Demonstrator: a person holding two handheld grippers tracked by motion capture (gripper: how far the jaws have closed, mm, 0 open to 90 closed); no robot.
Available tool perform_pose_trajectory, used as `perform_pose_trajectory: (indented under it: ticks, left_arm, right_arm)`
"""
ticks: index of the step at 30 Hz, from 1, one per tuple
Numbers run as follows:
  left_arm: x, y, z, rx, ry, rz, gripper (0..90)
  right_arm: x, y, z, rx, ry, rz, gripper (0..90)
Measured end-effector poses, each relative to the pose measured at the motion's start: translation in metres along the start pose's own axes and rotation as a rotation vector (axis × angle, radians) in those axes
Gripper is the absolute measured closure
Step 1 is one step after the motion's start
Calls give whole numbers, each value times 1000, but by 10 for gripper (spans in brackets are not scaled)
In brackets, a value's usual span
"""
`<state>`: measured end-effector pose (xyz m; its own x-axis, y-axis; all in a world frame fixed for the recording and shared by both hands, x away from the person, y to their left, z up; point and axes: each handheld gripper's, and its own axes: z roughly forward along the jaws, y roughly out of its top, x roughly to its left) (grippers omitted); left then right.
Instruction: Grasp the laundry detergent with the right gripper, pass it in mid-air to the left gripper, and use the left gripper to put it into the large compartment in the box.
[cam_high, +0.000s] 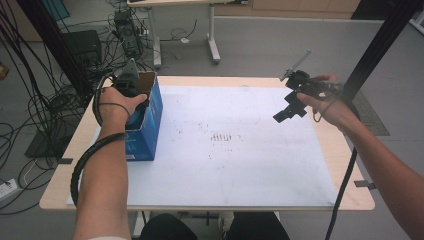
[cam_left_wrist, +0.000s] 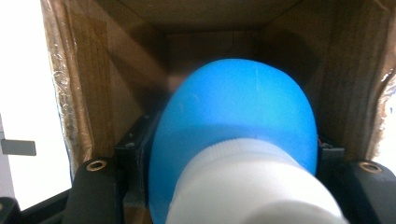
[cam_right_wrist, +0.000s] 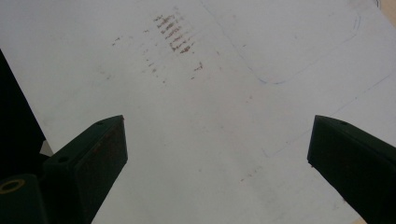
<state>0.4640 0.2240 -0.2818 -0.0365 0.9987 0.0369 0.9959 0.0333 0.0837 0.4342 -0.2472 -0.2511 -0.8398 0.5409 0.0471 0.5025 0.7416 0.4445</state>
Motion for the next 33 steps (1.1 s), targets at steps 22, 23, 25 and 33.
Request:
perform_pose_trajectory:
  ticks: [22,23,25,33]
  left_arm:
    - [0,0,0,-4,-2,0,351]
    - [0,0,0,-5,-2,-1,351]
    - [0,0,1,-5,-3,-2,350]
    - [0,0,1,-5,-3,1,349]
  right_arm:
    - [1,0,1,2,1,-2,49]
    - [1,0,0,3,1,-2,49]
    - [1,0,0,1,0,-2,49]
    - [1,0,0,1,2,-3,49]
